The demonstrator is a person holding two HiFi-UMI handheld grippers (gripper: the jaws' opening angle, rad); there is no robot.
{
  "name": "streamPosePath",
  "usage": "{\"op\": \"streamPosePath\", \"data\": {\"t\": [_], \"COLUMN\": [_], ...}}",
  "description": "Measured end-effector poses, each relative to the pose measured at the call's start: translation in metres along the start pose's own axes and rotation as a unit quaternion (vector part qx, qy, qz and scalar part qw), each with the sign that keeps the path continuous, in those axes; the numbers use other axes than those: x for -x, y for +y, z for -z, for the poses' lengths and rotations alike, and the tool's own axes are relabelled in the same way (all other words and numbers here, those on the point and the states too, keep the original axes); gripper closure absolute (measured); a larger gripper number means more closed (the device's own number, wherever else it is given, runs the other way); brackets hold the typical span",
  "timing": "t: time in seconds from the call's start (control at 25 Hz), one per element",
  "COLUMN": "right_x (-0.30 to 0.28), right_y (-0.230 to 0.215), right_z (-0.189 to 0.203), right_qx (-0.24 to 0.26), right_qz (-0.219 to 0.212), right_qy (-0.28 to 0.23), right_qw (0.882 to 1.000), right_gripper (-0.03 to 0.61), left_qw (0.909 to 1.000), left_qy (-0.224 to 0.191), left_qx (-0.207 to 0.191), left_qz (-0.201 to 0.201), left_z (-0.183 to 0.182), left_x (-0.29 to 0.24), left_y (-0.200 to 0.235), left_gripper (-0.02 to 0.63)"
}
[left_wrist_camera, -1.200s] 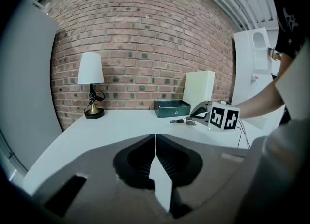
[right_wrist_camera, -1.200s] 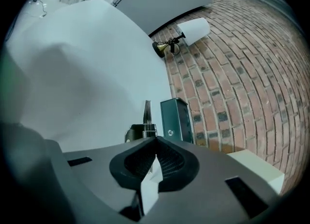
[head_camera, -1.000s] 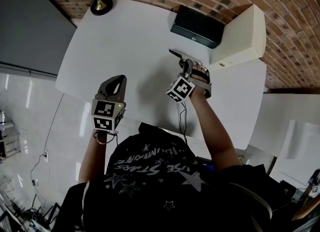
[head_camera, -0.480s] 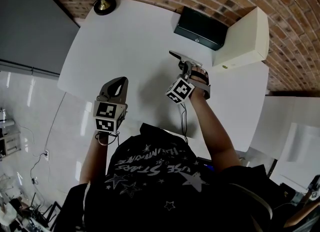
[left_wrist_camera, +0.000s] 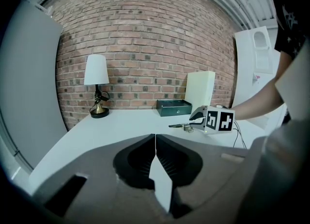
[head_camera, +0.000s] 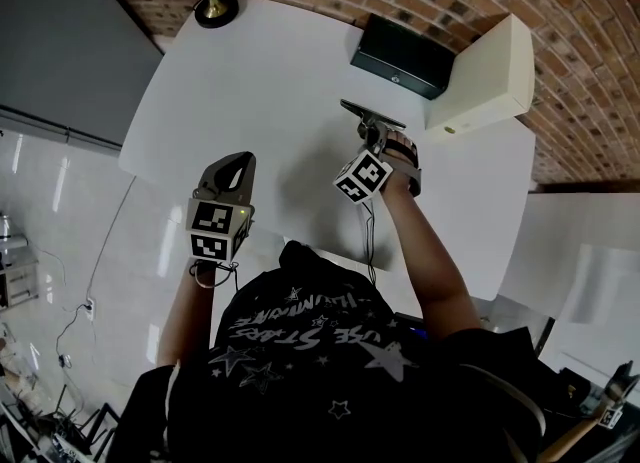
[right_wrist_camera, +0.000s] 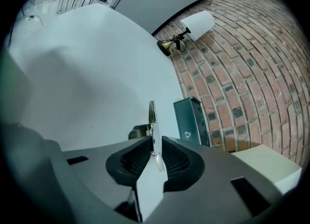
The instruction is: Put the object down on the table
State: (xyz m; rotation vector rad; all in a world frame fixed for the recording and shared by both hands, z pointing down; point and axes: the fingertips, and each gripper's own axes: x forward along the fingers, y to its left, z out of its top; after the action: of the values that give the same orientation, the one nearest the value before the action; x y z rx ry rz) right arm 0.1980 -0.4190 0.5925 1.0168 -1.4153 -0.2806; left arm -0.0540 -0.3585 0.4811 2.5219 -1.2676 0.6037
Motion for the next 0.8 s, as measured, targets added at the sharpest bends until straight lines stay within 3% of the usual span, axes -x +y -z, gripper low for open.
{"op": "streamPosePath", "data": {"t": [0.36, 0.64, 0.8], "right_x": [0.034, 0.075, 0.104], "right_y": [-0.005, -0.013, -0.023], "right_z": [-0.013, -0.03, -0.044], "right_qx": [-0.017, -0.073, -0.118], "right_qz": [0.021, 0.039, 0.054], "right_qy": [-0.022, -0.055, -0.093], "right_qw": [0.999, 0.995, 0.987], "right_gripper": [0.499, 0.573, 0.575], "left_qw": [0.9997, 0.9988, 0.9976], "left_qy": [-0.021, -0.042, -0.06], "left_qx": [-0.002, -0.002, -0.003], "left_qz": [-0.011, -0.026, -0.035], "left_z": [0.0, -0.001, -0.002], "left_x": [0.03, 0.067, 0.09], "left_y": [-0.001, 0.001, 0.0], "left_gripper": [0.594, 0.594, 0.592]}}
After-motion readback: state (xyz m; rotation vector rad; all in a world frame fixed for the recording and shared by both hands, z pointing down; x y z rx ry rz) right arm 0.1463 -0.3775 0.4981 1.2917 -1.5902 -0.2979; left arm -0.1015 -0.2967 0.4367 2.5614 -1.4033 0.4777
